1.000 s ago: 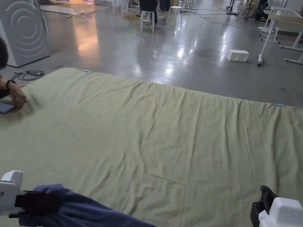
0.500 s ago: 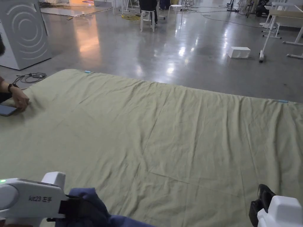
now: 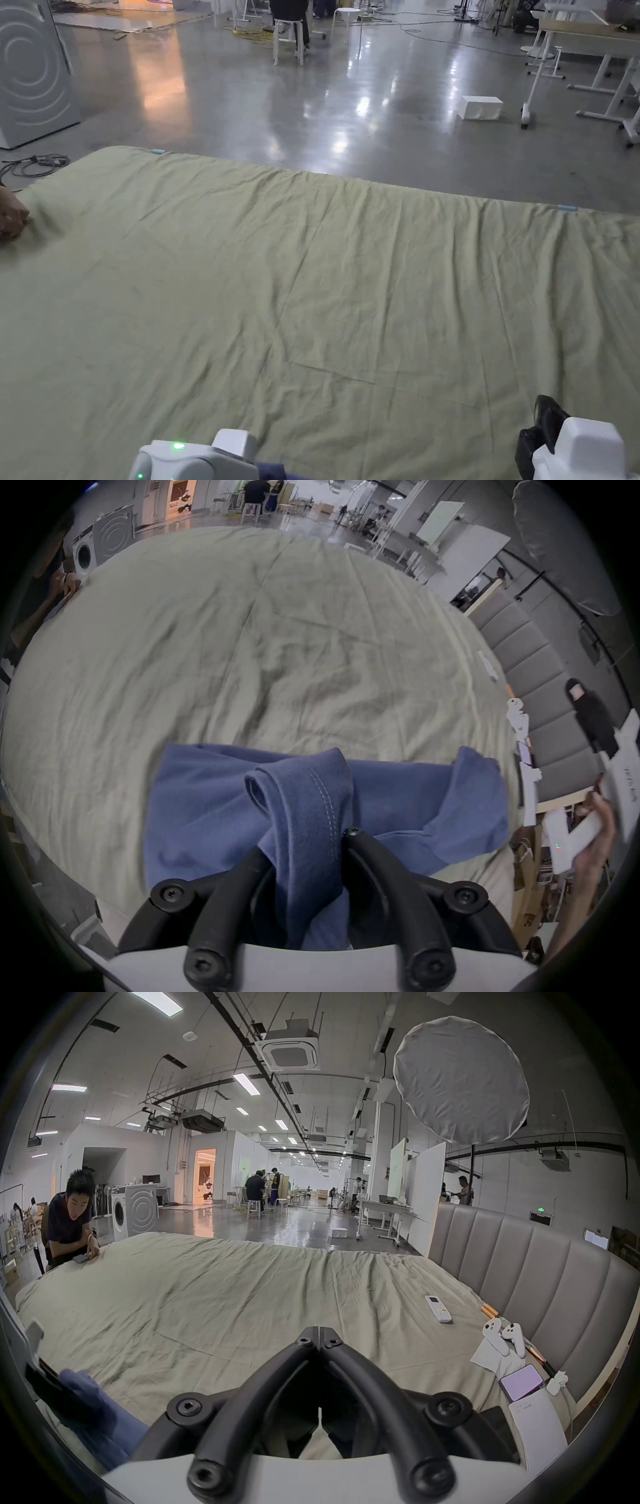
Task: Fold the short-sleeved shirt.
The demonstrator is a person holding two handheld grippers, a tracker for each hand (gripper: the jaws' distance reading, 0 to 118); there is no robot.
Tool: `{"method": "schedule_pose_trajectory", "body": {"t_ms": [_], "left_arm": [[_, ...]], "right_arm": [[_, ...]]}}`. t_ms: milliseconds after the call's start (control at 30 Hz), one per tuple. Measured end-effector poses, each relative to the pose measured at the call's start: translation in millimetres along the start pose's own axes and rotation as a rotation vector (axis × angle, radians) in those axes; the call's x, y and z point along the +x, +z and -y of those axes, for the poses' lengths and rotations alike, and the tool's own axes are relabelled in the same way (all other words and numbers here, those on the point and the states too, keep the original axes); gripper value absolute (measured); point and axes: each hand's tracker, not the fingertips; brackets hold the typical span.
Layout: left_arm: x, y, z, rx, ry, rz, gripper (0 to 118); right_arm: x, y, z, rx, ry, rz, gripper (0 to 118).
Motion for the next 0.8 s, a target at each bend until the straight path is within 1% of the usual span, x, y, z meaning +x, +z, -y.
{"method": "schedule_pose_trajectory", "body": {"t_ms": [167,233,300,367,400,433,467,567,633,700,767,800], "left_arm": [[12,-18,12,-0.006,-0.002,-0.051,16],[17,-20,14,-0.005,-0.037,-0.069,16],[18,-20,12,-0.005,-0.044,-0.073,19],[19,-12,11,0.016,-0.028,-0.030,34],[19,-8,10,0.012,-0.004,0.019,40],[16,-5,8,0.012,0.022,0.064,49],[14,0,6,0.017,0.054,0.101,53],[9,21,0,0.043,0.093,0.199,57],[3,35,-5,0.074,0.102,0.236,58],[-3,45,-8,0.098,0.096,0.230,57],[-9,50,-11,0.131,0.094,0.202,50],[-12,49,-12,0.137,0.088,0.159,44]], "right_arm": [[2,0,2,-0.008,-0.004,0.004,0],[2,-2,5,-0.012,-0.006,0.002,0],[1,-3,5,-0.015,-0.007,-0.002,0],[-1,-2,5,-0.016,-0.005,-0.005,0],[-1,-2,5,-0.016,-0.006,-0.005,0],[-1,-2,5,-0.016,-0.008,-0.005,0],[0,-3,5,-0.016,-0.009,-0.004,0],[2,-2,4,-0.016,-0.003,-0.003,0],[4,-2,4,-0.017,-0.002,-0.002,0],[5,-1,4,-0.016,-0.003,0.002,0],[7,-1,5,-0.019,-0.004,0.003,0],[7,-1,5,-0.020,-0.005,0.003,0]]}}
